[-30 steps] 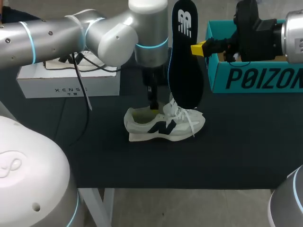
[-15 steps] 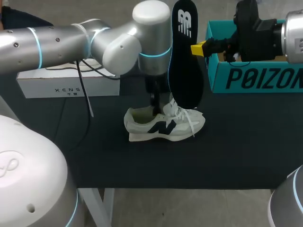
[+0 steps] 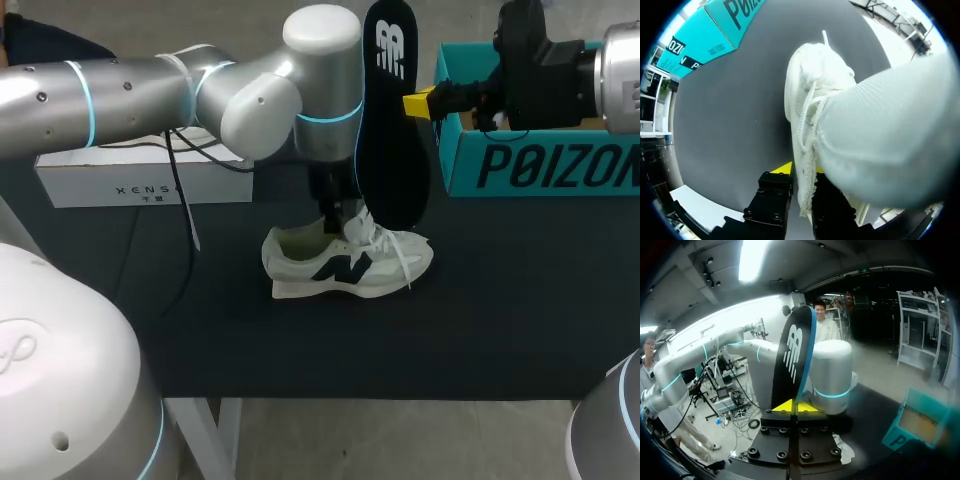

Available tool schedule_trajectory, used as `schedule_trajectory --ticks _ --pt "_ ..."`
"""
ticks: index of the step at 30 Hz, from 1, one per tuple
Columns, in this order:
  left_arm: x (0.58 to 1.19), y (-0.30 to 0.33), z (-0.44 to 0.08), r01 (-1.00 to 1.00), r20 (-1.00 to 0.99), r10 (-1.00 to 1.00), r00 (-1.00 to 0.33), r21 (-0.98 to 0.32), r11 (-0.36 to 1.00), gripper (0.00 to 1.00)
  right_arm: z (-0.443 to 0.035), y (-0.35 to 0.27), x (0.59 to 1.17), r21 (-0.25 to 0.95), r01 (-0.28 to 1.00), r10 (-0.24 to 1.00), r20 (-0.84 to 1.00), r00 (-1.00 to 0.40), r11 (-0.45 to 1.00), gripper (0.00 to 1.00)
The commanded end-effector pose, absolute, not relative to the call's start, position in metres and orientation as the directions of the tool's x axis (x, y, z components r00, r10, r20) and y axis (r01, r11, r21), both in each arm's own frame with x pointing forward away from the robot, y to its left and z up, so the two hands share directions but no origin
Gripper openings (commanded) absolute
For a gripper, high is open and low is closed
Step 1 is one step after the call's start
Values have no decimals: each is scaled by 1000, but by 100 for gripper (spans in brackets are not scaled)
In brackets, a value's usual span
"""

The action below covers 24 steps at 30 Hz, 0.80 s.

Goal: Take the shoe out of the shoebox, open the shoe tongue, remove and reinsert the insole, then place the shoe into the shoebox

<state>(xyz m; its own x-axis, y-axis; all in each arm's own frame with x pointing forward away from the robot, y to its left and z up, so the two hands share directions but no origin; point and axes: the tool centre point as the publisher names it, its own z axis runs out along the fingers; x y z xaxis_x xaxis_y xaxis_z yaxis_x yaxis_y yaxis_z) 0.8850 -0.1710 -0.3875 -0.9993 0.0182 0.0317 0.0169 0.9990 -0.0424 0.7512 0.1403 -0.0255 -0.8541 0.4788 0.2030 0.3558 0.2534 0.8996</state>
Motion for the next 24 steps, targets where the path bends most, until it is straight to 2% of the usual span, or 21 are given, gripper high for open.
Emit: schedule_trajectory --ticks 1,12,16,19,24 --pt "887 -173 -382 24 43 25 -999 -32 999 0 -27 143 753 899 356 480 203 -854 254 0" --pt "887 -173 -382 24 43 25 -999 -32 999 0 -27 143 753 899 356 480 203 -854 254 0" --pt "899 -167 -381 214 86 215 -973 -13 977 0 -27 143 753 899 356 480 203 -854 254 0" --pt "911 -160 -374 279 92 279 -956 -5 960 0 -27 143 753 899 356 480 203 -854 254 0" --pt "928 -154 -361 480 135 481 -867 -37 876 0 -27 143 753 899 356 480 203 -854 254 0"
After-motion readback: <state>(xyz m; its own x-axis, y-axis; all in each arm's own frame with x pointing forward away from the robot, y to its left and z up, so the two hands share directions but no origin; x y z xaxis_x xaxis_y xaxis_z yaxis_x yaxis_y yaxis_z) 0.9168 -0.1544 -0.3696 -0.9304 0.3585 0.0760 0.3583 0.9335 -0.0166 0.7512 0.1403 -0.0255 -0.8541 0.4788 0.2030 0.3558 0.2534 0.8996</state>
